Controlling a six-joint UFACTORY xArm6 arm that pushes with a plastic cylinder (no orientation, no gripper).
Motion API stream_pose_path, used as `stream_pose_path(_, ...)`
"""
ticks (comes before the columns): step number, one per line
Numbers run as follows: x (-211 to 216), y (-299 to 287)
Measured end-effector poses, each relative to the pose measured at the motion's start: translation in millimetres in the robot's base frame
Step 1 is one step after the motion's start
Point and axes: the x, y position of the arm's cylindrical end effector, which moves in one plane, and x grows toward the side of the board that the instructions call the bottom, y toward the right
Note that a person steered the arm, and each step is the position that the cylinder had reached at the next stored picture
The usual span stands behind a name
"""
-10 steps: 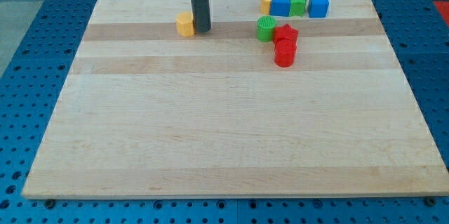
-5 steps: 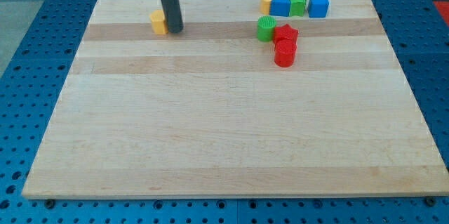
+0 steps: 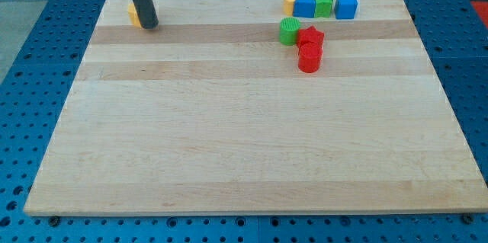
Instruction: Move the yellow hexagon to the top left
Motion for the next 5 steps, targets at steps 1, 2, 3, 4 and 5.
stream_pose_path(1,-1,-14)
stream_pose_path(2,-4,-27)
stream_pose_path(3,-9,-38)
stream_pose_path(4,-14,-49)
stream_pose_path(5,-21,-62)
